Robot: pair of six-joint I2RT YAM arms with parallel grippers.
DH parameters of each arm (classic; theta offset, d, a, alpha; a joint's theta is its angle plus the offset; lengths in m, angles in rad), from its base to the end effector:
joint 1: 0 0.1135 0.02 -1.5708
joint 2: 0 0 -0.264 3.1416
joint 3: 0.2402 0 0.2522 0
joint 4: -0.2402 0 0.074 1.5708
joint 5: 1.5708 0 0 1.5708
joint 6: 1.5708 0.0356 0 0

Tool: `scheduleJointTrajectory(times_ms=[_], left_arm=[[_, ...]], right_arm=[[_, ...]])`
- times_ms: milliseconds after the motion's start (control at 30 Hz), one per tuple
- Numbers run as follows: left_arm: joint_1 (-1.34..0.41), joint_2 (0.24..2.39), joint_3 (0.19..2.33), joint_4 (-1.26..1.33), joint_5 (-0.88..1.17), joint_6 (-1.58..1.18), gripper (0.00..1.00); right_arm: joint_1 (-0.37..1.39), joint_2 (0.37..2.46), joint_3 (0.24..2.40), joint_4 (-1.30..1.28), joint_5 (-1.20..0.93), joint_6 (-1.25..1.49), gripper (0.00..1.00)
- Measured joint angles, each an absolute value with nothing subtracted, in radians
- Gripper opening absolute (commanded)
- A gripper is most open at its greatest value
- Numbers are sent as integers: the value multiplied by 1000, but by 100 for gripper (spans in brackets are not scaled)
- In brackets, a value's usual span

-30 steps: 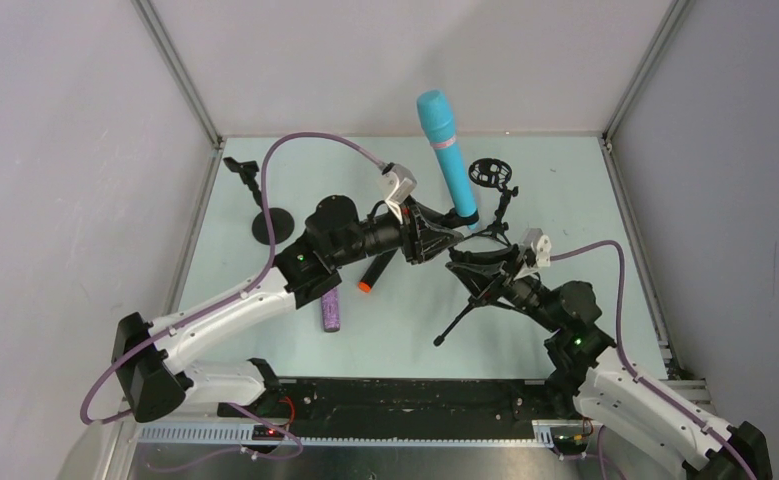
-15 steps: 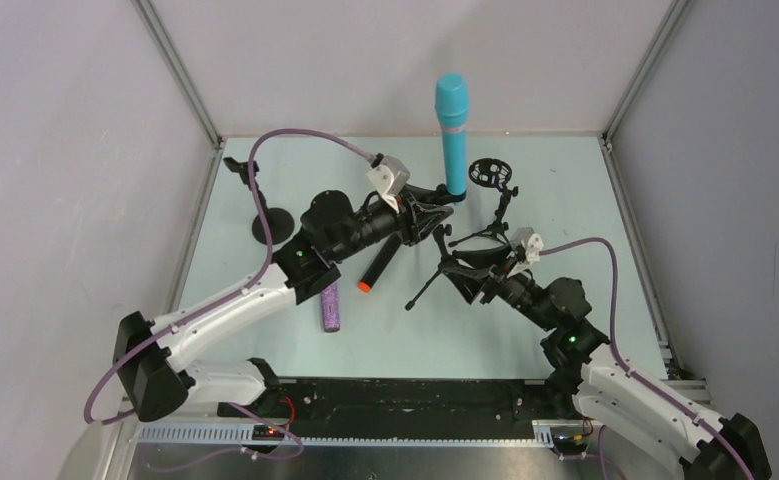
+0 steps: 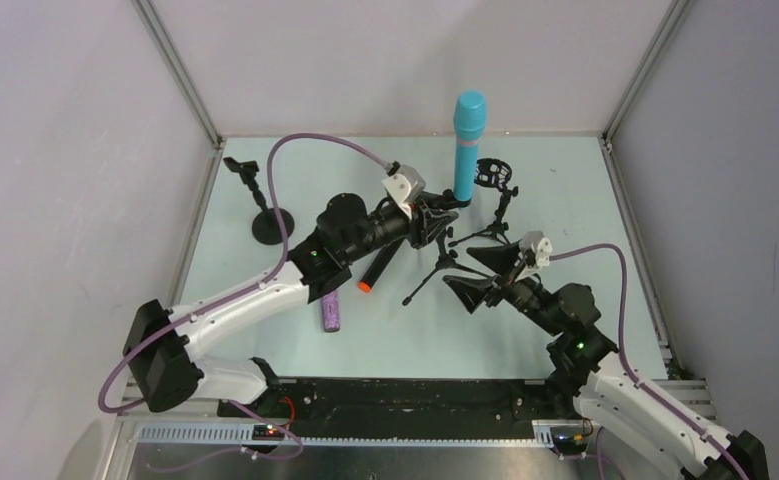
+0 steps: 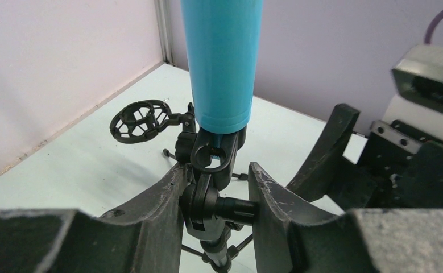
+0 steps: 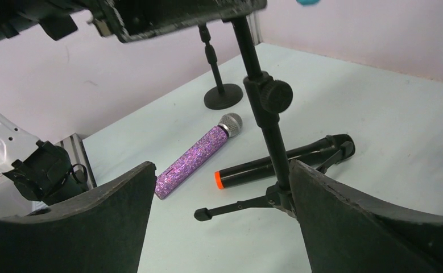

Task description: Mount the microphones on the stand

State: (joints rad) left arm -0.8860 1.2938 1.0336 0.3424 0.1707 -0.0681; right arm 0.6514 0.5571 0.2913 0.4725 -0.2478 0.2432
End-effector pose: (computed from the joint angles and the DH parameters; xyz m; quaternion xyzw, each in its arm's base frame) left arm 0.1906 -0.2429 0.3713 0.3259 0.5944 -0.3878 0.6245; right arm 0.1174 0.1005 0.2689 -0.2207 0.5931 0.4034 0.6609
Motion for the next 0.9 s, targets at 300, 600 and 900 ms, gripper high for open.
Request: scheduleJointTrajectory(times_ms=[300,600,900], left_arm=[[-874,1373,1034,373,167,-41,0],[-765,1431,1087,372,179,-41,0],[-630,1486,1229,382,151,-41,0]], right_arm=[[619,421,292,363,-244,257,99],[598,407,292,281,-260,285,100],[593,406,292,250,-287,288,99]])
